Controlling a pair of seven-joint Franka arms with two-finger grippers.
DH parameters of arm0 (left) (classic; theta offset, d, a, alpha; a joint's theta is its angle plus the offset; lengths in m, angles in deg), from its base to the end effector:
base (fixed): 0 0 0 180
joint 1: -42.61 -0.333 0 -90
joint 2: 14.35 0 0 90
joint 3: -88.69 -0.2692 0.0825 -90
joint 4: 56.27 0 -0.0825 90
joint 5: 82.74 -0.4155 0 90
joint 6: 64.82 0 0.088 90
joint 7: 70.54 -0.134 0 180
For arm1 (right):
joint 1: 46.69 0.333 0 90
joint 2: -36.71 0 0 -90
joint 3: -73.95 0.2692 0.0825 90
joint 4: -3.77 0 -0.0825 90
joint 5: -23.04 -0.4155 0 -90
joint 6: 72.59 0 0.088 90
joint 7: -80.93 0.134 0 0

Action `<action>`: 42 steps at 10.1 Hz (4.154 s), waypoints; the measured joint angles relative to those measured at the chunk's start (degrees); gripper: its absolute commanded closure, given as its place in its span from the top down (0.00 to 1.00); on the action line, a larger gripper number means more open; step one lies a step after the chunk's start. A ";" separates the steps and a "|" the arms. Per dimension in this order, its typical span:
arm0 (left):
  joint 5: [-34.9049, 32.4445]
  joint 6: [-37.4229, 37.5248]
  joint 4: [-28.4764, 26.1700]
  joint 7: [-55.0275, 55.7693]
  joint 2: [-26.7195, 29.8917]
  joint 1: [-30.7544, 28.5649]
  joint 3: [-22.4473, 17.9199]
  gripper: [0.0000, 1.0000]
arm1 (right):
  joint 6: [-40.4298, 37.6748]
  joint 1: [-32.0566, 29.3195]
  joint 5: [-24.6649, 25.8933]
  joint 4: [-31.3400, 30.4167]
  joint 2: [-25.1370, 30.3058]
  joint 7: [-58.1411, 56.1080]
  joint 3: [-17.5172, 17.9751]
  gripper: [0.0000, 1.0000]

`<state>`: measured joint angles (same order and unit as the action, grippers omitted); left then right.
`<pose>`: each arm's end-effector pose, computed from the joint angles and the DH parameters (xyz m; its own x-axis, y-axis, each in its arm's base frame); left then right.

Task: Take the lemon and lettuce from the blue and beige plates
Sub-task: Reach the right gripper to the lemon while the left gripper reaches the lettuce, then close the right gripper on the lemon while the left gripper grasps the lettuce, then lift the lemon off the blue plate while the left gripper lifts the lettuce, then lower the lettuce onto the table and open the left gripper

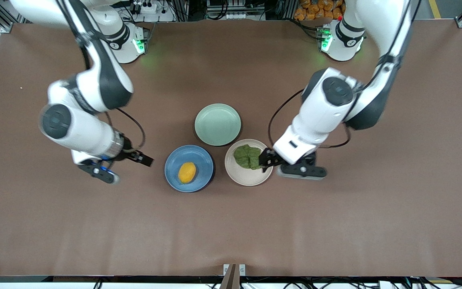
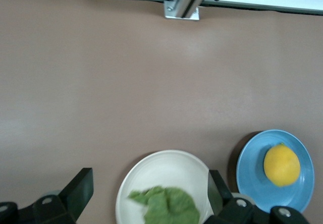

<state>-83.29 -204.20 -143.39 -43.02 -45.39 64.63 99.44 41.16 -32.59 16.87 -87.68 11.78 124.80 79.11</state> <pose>0.6362 -0.3885 0.3106 0.9581 -0.0139 0.2860 -0.0880 -0.9648 0.2479 0.6396 0.2289 0.2956 0.8804 -0.4568 -0.1275 -0.4668 -0.8821 -0.0633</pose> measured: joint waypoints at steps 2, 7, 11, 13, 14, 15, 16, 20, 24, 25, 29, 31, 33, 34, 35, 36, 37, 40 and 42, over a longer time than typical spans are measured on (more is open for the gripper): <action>-0.65 -8.37 -0.05 0.00 -6.80 2.55 -0.22 1.00 | 3.33 2.87 -0.43 1.16 -4.51 3.69 0.03 1.00; -2.38 -9.59 -5.08 2.12 -10.79 8.98 -2.55 1.00 | 12.93 7.37 -0.49 2.51 -14.91 7.51 0.08 1.00; -6.10 -9.59 -6.54 9.69 -12.97 17.39 -8.31 0.82 | 14.73 8.00 -0.49 3.08 -17.78 7.55 0.03 0.55; -6.43 -9.61 -6.53 9.74 -13.74 17.85 -8.56 0.31 | 15.88 8.05 -0.49 3.27 -18.03 7.54 0.00 0.21; -6.46 -9.62 -6.52 9.74 -13.87 17.85 -8.72 0.01 | 15.95 8.05 -0.52 3.78 -18.06 7.54 -0.09 0.04; -6.59 -9.59 -6.36 9.74 -13.83 17.84 -8.95 0.00 | 15.93 8.03 -0.56 4.12 -18.06 7.54 -0.15 0.00; -6.67 -9.29 -6.12 9.74 -13.82 17.83 -9.09 0.00 | 15.90 8.02 -0.57 4.24 -18.07 7.54 -0.20 0.00; -7.49 -3.60 -4.79 9.74 -13.16 17.83 -9.82 0.00 | 4.16 6.85 -0.58 10.15 -17.79 5.32 -0.65 0.00; -7.50 7.04 -3.00 9.84 -5.88 15.65 -10.74 0.00 | -11.31 -1.76 0.80 14.25 -11.01 -11.23 -1.58 0.00; -7.50 10.49 -2.42 9.84 -3.10 13.94 -10.91 0.00 | -12.44 -4.86 1.95 12.98 -9.18 -17.47 -1.76 0.00; -7.50 18.01 -2.62 8.23 1.62 0.67 -11.06 0.00 | -7.59 -12.47 9.53 1.51 -4.00 -34.19 -1.86 0.00; -7.50 17.99 -3.77 5.02 -0.44 -5.02 -11.03 0.49 | 2.30 -12.61 10.90 -6.87 -2.26 -36.63 -1.85 0.00; -7.50 17.78 -3.83 1.80 -3.29 -9.60 -10.91 1.00 | 9.20 -13.87 10.99 -13.58 -0.55 -38.71 -1.90 0.00; -7.50 17.56 -3.74 0.78 -3.83 -10.61 -10.88 1.00 | 12.22 -14.33 11.00 -16.24 0.18 -39.02 -1.89 0.00; -7.50 17.52 -3.16 0.41 -3.50 -10.72 -10.73 1.00 | 15.83 -14.58 11.00 -19.19 0.76 -39.14 -1.89 0.00; -7.50 18.45 -2.09 0.41 -2.12 -10.26 -10.34 1.00 | 18.37 -14.63 11.01 -21.44 0.85 -39.60 -1.87 0.00; -7.50 21.24 -0.76 0.41 0.37 -9.78 -10.10 1.00 | 19.19 -14.68 11.01 -22.54 0.88 -40.41 -1.87 0.00; -7.50 33.05 2.05 0.36 12.15 -9.57 -9.89 1.00 | 19.26 -15.44 11.01 -23.63 0.91 -42.07 -1.89 0.50; -7.22 40.17 2.87 -0.59 18.80 -9.74 -9.91 1.00 | 19.26 -15.51 11.01 -24.25 0.55 -42.15 -1.84 0.82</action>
<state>-90.50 -164.03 -140.52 -43.61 -26.59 54.88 89.54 60.43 -48.10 27.87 -111.94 12.33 82.65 77.27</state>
